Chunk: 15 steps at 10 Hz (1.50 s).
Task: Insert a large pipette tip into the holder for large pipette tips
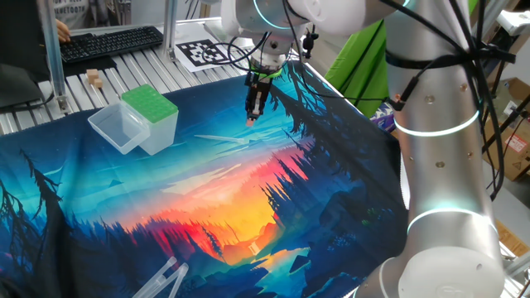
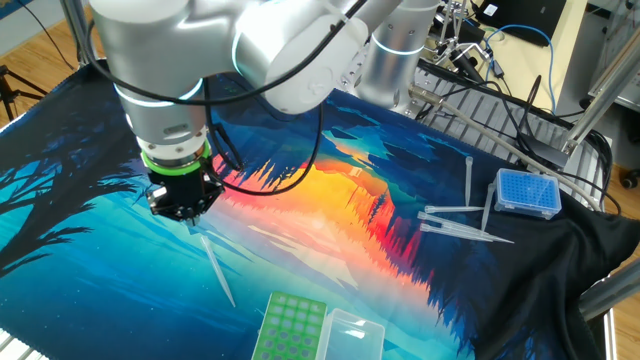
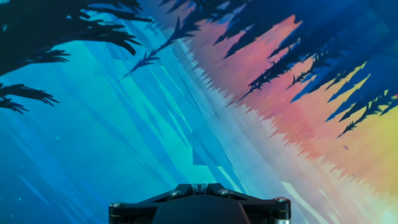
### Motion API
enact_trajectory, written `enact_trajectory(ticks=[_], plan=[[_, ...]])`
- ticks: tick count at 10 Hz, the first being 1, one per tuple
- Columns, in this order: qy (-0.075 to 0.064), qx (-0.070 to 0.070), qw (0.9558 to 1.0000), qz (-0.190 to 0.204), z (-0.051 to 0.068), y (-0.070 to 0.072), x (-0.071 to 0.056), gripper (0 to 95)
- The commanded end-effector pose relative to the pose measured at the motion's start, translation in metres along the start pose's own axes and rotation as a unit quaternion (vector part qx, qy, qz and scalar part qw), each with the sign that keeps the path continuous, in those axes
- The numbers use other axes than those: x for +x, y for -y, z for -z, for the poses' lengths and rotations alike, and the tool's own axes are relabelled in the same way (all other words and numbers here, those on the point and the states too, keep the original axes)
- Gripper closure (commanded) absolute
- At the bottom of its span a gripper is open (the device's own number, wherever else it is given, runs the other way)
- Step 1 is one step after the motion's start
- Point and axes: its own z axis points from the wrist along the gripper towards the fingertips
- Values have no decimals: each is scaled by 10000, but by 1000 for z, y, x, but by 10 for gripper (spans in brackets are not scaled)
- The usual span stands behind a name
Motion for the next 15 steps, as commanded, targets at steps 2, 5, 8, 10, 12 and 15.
enact_trajectory(ticks=[2, 5, 8, 10, 12, 15], plan=[[-42, 33, 10000, 15, -8, 2, 2, 950], [-47, 36, 10000, 53, -22, 3, -1, 950], [-218, 195, 9994, 166, -31, 1, -5, 950], [-253, 225, 9993, 156, -34, 1, -5, 950], [-339, 303, 9988, 162, -38, 0, -4, 950], [-451, 600, 9970, 207, -41, 0, -4, 950]])
